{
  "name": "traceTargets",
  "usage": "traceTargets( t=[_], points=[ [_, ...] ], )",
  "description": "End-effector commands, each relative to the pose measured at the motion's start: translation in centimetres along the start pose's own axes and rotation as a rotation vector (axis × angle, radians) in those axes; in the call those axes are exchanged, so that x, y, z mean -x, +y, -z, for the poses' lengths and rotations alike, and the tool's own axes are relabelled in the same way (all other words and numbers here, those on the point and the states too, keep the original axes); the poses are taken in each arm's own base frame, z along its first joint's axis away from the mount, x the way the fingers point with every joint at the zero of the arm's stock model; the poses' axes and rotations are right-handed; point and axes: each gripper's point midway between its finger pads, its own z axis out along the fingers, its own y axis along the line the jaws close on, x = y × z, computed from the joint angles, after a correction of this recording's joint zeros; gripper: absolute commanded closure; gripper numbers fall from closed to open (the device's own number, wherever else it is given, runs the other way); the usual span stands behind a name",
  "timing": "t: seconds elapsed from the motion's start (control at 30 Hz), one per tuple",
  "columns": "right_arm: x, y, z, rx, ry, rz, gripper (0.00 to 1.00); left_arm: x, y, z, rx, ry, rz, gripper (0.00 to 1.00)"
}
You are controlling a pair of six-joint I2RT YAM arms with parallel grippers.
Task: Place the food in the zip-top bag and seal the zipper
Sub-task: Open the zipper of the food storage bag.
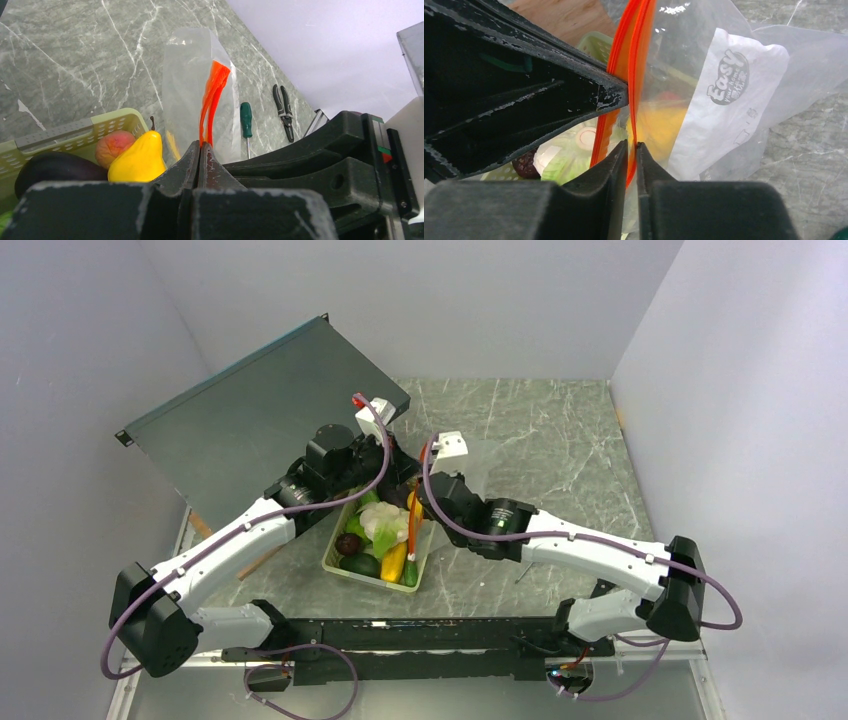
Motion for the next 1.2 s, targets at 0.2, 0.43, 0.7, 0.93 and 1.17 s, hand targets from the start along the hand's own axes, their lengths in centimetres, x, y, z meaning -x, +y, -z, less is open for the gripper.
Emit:
traceTargets(
  t=[0.2, 0.43, 0.7, 0.93, 1.17],
  points=[
    [3.1, -0.2, 1.2, 0.03, -0.115, -0.054, 1.0, 2.4, -1.0, 0.4, 0.002, -0.041, -0.017, 1.0],
    [5.5, -0.5, 3.1, 0.079, -0.154, -0.11, 1.0, 1.5, -0.6, 0.0, 0.028, 0.012, -0.01, 0.65],
    [6.5, -0.3, 3.7, 0.096, -0.149, -0.109, 1.0, 0.8, -1.9, -0.3, -0.032, 0.044, -0.044, 0.69],
    [4.7, -1.3, 3.1, -0.029, -0.017, -0.074, 0.93, 0.9, -2.4, -0.2, -0.059, 0.038, -0.059, 1.0],
    [1.8, -3.7, 2.0, -0.271, 0.105, -0.038, 0.7, 0.8, -2.4, -0.2, -0.055, 0.034, -0.036, 1.0]
  ],
)
